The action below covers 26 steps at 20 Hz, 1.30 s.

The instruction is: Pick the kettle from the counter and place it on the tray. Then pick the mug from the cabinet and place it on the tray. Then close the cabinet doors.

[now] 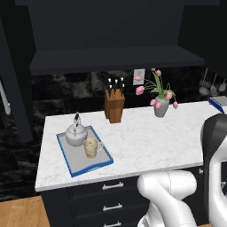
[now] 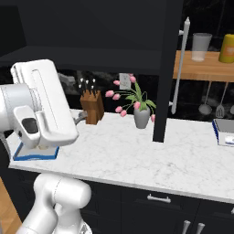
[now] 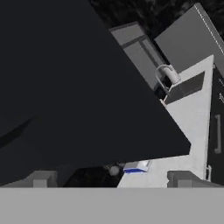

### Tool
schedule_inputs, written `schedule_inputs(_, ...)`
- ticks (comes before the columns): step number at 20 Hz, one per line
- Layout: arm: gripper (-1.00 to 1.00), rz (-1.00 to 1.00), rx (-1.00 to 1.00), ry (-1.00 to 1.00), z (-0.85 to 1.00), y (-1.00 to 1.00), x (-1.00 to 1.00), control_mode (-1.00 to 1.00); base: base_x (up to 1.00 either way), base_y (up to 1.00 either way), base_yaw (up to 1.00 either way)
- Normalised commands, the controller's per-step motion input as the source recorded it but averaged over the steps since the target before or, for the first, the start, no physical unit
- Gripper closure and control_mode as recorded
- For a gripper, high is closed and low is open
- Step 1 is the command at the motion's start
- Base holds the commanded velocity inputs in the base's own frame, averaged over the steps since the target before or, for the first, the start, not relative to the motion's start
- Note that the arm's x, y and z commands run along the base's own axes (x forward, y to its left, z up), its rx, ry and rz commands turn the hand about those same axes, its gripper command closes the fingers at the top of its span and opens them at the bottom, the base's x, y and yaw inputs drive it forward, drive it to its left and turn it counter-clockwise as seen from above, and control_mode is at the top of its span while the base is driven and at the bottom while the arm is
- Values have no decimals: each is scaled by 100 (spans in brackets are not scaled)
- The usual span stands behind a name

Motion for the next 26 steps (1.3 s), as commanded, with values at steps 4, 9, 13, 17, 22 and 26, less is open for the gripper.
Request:
schedule_inputs(4,-100,-8,3,-10,16,-71,-18,-100,0,0,0)
schedule_inputs(9,-100,-23,22,-23,15,-52,-4,-100,0,0,0)
schedule_inputs(13,-100,-27,16,-29,17,-55,-15,-100,0,0,0)
schedule_inputs(17,-100,-18,6,-30,-5,-64,-6,-100,0,0,0)
schedule_inputs(22,-100,-4,0,-26,-30,-52,-2,-100,0,0,0)
schedule_inputs(26,-100,0,0,-11,-37,-41,0,-100,0,0,0)
